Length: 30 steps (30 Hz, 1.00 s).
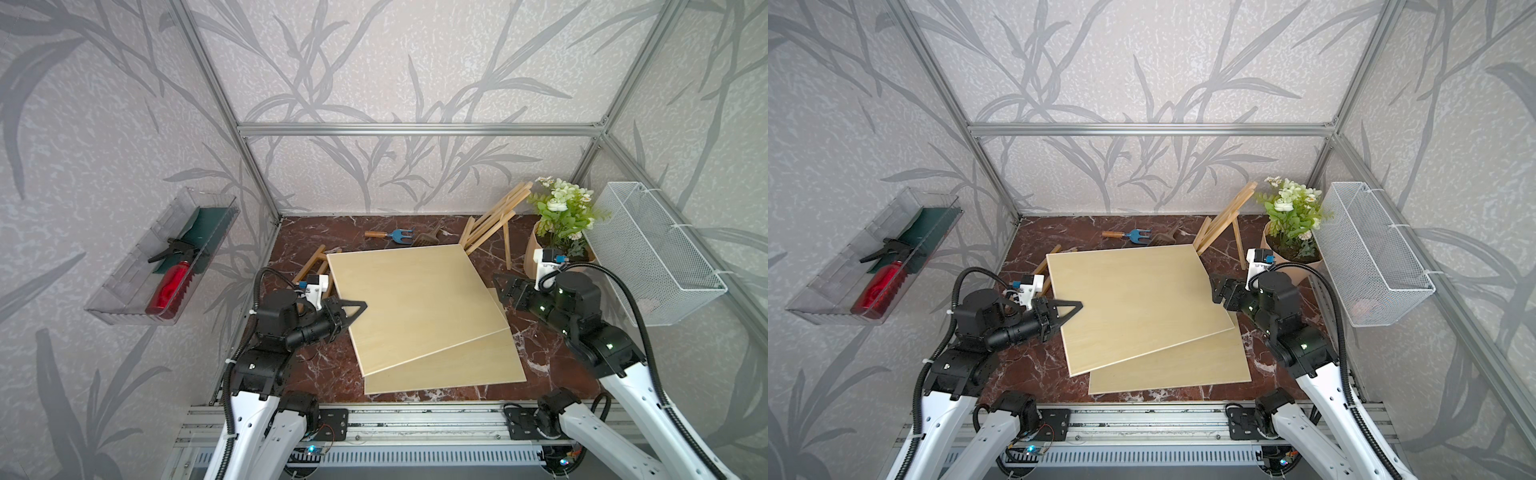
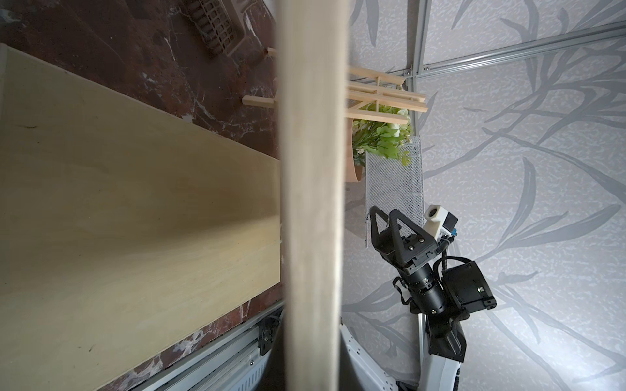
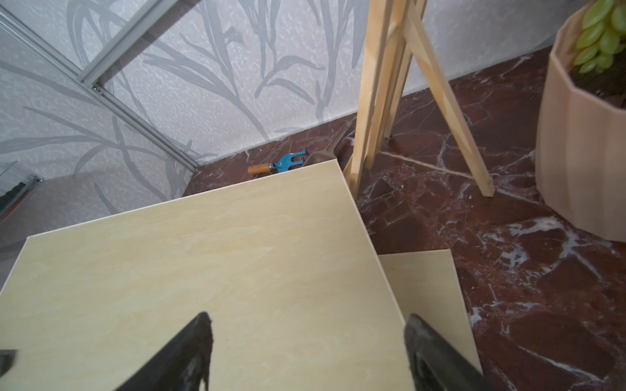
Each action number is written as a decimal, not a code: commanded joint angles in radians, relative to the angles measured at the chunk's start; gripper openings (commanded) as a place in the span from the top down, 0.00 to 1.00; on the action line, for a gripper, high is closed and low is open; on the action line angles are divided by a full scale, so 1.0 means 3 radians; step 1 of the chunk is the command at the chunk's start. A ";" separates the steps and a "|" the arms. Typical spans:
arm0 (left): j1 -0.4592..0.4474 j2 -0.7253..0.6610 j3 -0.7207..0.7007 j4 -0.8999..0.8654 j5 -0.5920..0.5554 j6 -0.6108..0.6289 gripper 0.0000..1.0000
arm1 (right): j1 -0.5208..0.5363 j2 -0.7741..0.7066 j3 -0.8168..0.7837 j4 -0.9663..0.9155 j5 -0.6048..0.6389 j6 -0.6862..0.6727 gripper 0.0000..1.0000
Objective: Disassemble the easel
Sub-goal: Place the drawing board on the drawing board.
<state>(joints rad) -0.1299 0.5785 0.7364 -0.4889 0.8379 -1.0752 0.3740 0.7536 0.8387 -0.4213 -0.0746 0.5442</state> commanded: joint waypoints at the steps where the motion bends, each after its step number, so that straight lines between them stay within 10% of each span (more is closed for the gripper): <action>1: 0.0010 -0.0038 0.0191 0.0668 0.0379 0.0045 1.00 | -0.0004 0.0095 -0.0136 0.0318 -0.0324 -0.0050 0.12; 16: -0.0207 0.0340 -0.0111 0.1142 0.0448 -0.0186 1.00 | 0.0001 0.0159 -0.0871 0.1330 -0.0781 0.0025 0.12; 30: -0.0324 0.0286 0.0456 -0.0327 -0.0055 0.0744 1.00 | 0.0001 0.0028 -0.0940 0.1214 -0.0503 -0.0011 0.12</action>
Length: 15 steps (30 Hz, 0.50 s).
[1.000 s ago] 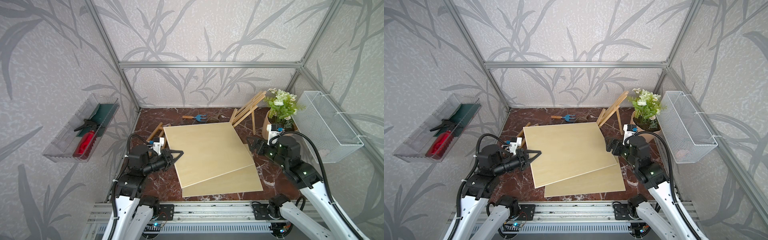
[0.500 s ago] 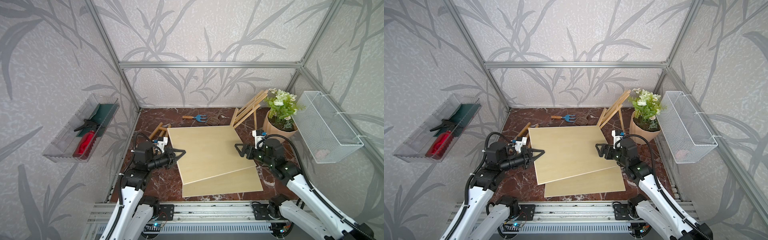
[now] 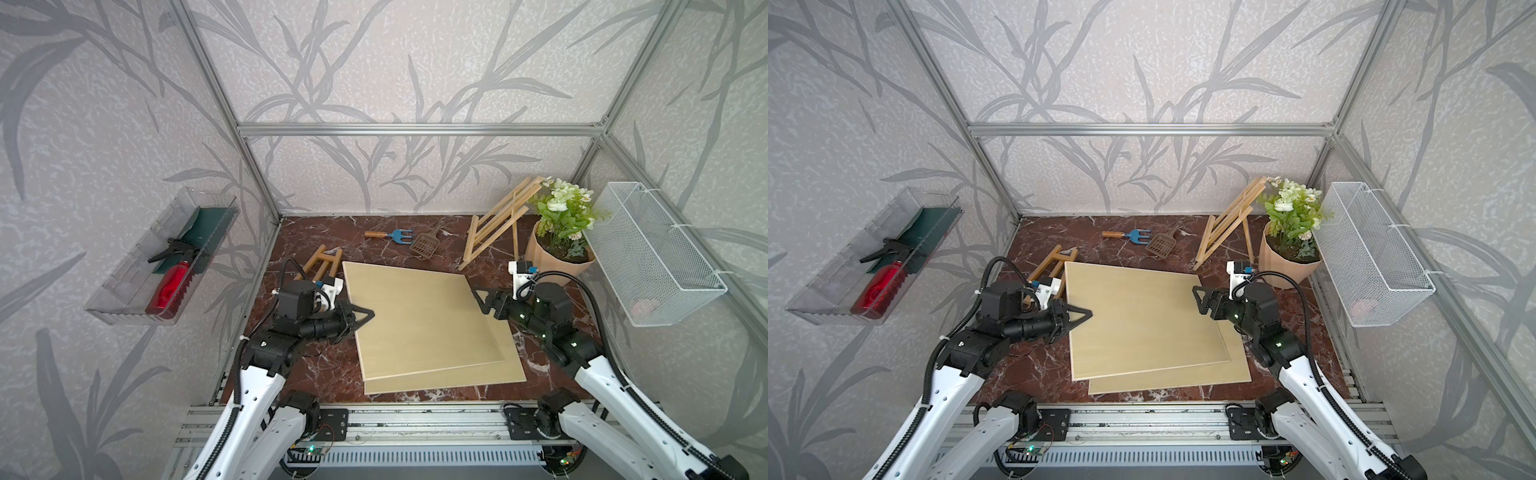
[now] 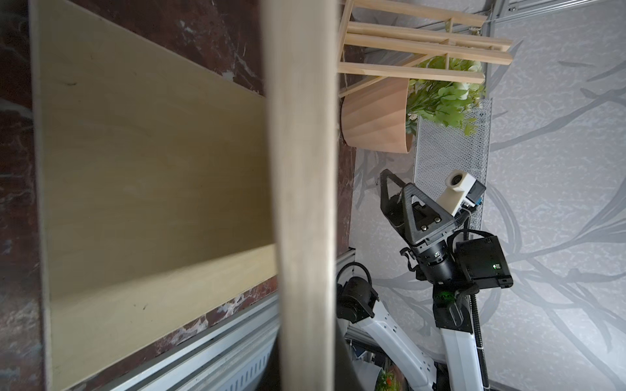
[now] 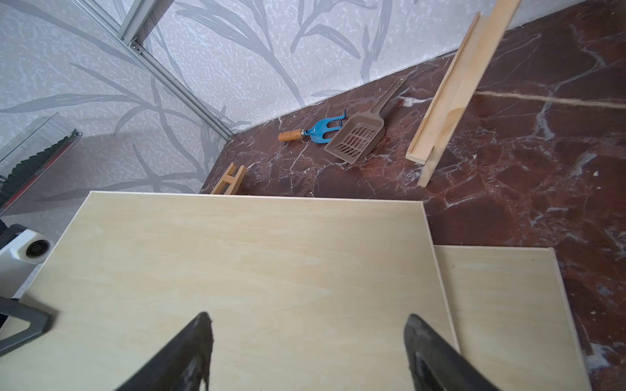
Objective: Disassemble the easel
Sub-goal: Place the drawing board on the drawing board.
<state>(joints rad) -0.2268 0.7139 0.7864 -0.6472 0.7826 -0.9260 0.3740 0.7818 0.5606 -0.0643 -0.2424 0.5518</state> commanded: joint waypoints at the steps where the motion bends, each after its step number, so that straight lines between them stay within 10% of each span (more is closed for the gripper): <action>1: -0.0002 -0.0177 0.0282 0.0203 0.0151 0.0233 1.00 | 0.0001 -0.0079 -0.0012 0.0020 0.0061 -0.0039 0.12; 15: -0.0201 0.0064 -0.0033 0.1183 0.0428 -0.0340 1.00 | 0.0001 -0.0117 -0.0046 0.0046 0.0026 -0.0034 0.12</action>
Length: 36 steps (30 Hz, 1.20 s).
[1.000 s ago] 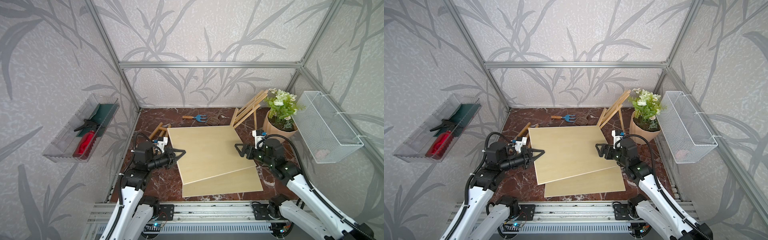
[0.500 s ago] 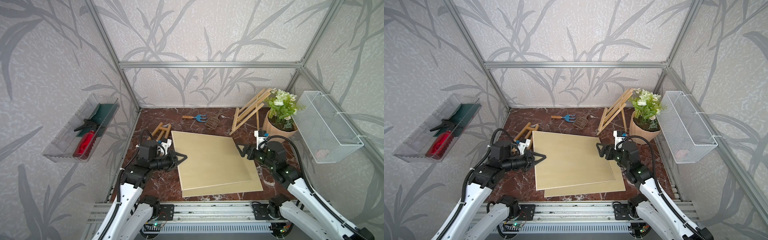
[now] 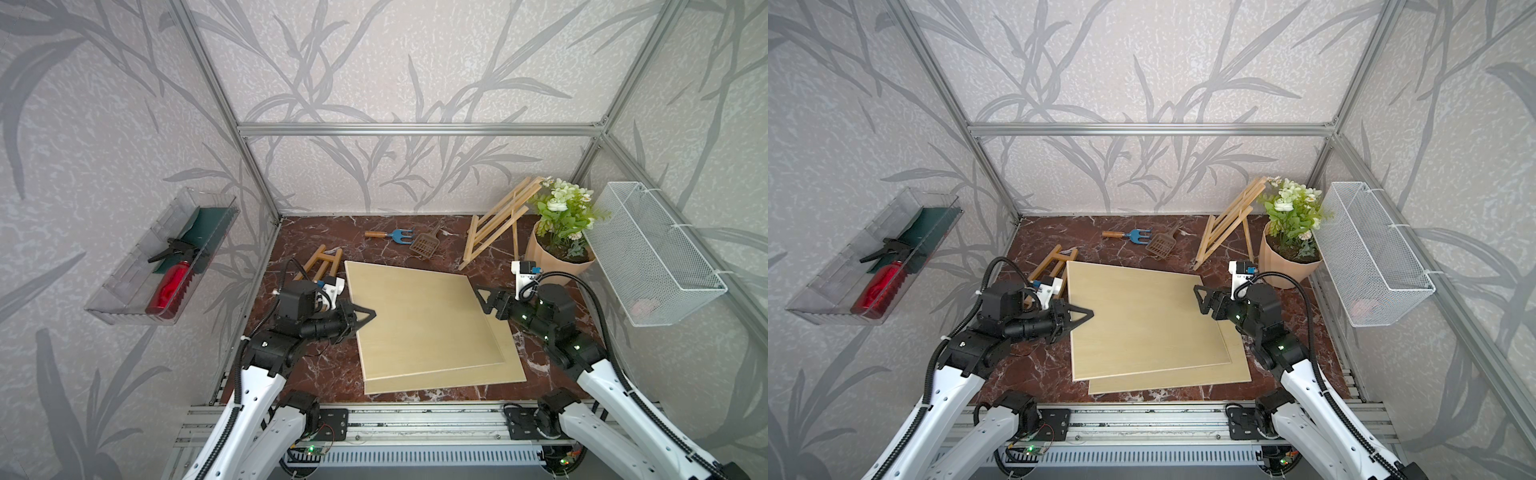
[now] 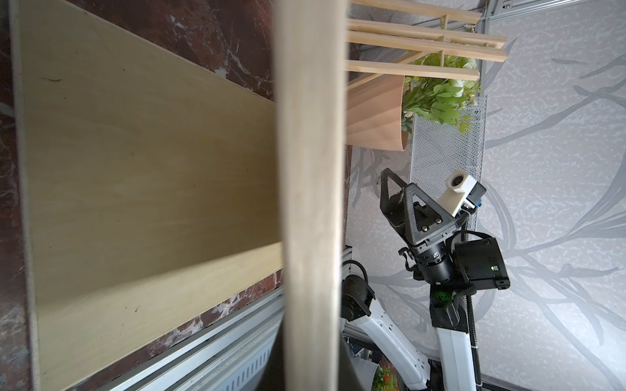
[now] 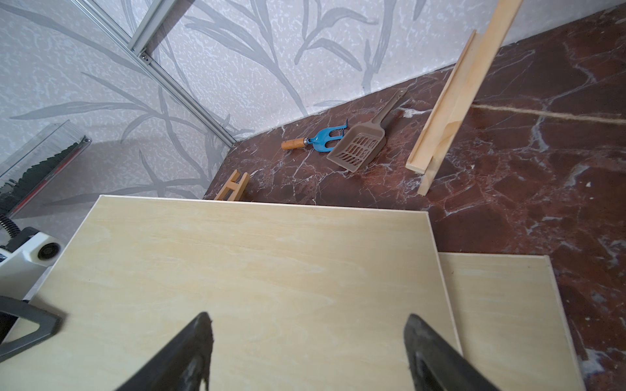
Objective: Disassemble the easel
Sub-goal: Place the drawing board on the drawing board.
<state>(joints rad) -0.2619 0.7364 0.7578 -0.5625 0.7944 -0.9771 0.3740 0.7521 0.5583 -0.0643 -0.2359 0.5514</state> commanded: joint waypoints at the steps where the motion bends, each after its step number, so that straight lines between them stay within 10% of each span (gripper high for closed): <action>1: -0.0134 0.0038 0.0052 0.0959 0.0375 -0.0179 1.00 | 0.0001 -0.0022 -0.0041 0.0047 0.0009 -0.0033 0.12; 19: -0.0340 0.0938 0.0371 -0.0001 0.0047 0.0886 1.00 | 0.0001 -0.0040 -0.0059 0.0038 0.0021 -0.0059 0.12; 36: -0.0119 0.1083 0.0005 0.0131 -0.0443 0.0748 0.95 | 0.0001 -0.0065 -0.0077 0.0059 -0.0032 -0.0038 0.13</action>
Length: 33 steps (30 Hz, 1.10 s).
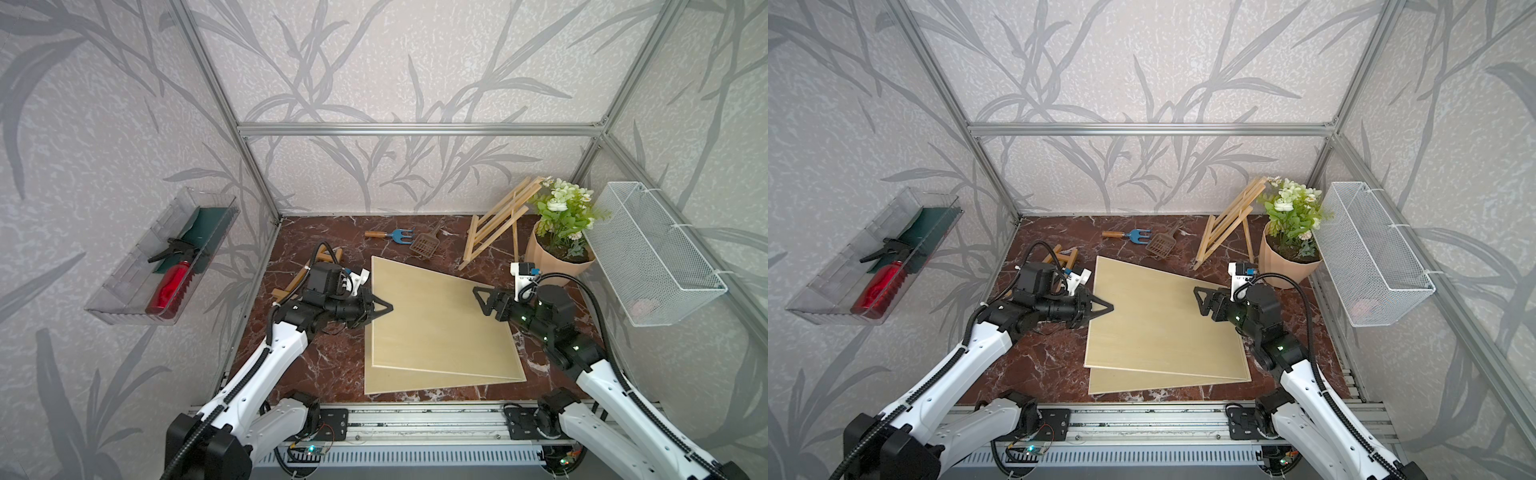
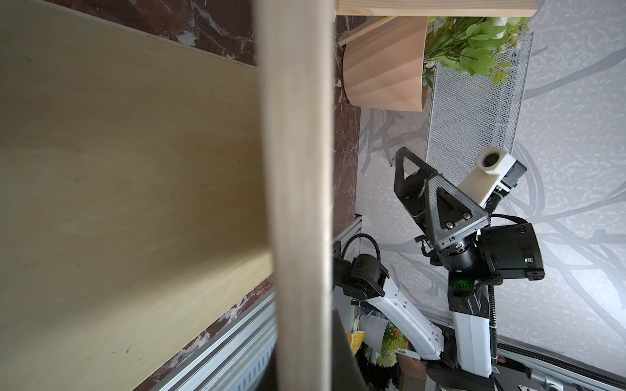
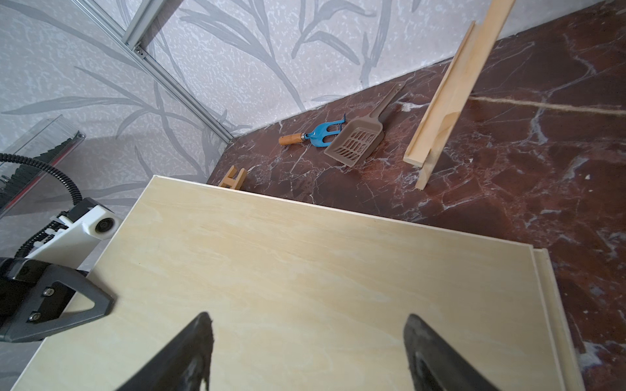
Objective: Disassemble the easel
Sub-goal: Place the drawing board on the drawing board.
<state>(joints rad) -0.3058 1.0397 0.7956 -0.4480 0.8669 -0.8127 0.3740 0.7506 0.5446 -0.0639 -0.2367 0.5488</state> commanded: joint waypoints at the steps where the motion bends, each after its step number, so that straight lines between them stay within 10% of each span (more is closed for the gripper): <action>1: 0.0034 0.0077 -0.0152 -0.0228 -0.0705 0.0175 0.94 | 0.0001 -0.0063 -0.0031 0.0058 -0.0029 -0.0027 0.13; 27: 0.0124 -0.0132 -0.0884 0.0269 -0.1592 -0.0115 0.77 | 0.0000 -0.0110 -0.0056 0.0082 -0.0085 0.0007 0.13; 33: 0.0087 -0.0092 -0.0923 0.0309 -0.1417 -0.0083 0.93 | 0.0001 -0.0109 -0.0056 0.0085 -0.0085 0.0009 0.13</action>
<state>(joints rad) -0.2916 0.9844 0.5346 -0.2192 0.6678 -0.8589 0.3740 0.7311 0.5388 -0.0582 -0.2481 0.5522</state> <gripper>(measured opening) 0.235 0.869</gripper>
